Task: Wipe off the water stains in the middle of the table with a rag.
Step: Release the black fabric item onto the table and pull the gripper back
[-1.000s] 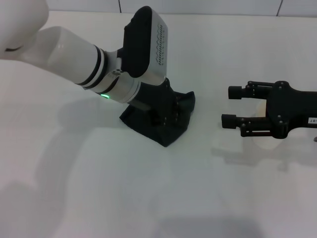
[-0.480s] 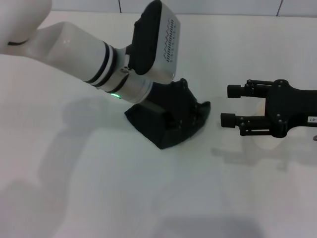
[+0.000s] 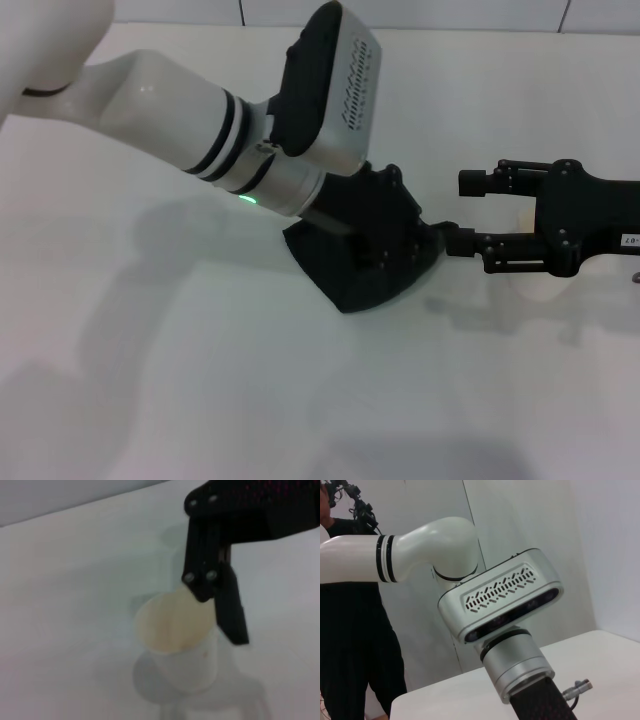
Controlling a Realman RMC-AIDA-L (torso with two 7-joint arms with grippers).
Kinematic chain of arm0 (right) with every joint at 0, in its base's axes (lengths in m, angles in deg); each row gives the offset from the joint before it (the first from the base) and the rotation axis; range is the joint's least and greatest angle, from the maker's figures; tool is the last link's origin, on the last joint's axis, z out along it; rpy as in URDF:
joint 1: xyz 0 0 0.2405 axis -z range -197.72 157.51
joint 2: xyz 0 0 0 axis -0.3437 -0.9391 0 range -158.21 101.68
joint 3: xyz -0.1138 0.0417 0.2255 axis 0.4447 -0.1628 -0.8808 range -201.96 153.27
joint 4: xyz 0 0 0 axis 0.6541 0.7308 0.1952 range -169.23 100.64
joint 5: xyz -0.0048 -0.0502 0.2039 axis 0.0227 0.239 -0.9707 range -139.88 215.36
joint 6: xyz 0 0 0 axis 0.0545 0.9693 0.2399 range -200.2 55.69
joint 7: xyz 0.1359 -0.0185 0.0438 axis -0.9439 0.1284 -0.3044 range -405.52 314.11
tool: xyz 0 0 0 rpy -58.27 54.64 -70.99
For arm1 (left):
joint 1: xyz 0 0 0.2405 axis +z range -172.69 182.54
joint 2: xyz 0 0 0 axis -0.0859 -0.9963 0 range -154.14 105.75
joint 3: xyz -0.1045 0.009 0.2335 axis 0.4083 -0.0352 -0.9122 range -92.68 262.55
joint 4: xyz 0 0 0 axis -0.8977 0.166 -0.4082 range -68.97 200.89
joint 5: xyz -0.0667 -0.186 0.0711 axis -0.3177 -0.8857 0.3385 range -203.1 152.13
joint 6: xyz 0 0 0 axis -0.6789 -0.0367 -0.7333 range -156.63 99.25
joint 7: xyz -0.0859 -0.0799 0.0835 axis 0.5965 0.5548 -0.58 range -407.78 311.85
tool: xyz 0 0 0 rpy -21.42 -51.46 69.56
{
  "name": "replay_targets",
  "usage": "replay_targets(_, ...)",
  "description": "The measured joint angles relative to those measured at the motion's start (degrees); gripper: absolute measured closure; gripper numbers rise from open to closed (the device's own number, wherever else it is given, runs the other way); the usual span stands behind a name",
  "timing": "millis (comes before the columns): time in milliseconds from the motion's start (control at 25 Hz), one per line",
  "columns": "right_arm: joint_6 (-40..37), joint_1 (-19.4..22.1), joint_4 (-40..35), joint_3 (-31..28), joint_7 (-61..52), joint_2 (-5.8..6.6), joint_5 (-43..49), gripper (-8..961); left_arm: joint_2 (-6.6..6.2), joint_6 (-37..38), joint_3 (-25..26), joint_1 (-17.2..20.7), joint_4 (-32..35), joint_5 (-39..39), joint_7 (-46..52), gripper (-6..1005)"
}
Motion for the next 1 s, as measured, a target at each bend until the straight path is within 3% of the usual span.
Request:
replay_targets(200, -0.03, 0.09, 0.01, 0.00, 0.00, 0.00, 0.00, 187, -0.50, -1.40, 0.75, 1.76, 0.00, 0.98, 0.63, 874)
replay_targets(600, -0.07, 0.25, -0.08, -0.32, -0.10, 0.04, 0.03, 188, -1.05, -1.47, 12.99, 4.18, 0.18, 11.23, 2.74, 867)
replay_targets(1000, -0.11, 0.02, -0.01, -0.52, -0.34, 0.15, 0.11, 188, -0.87, -2.19, 18.14, 7.33, 3.81, 17.28, 5.30, 860)
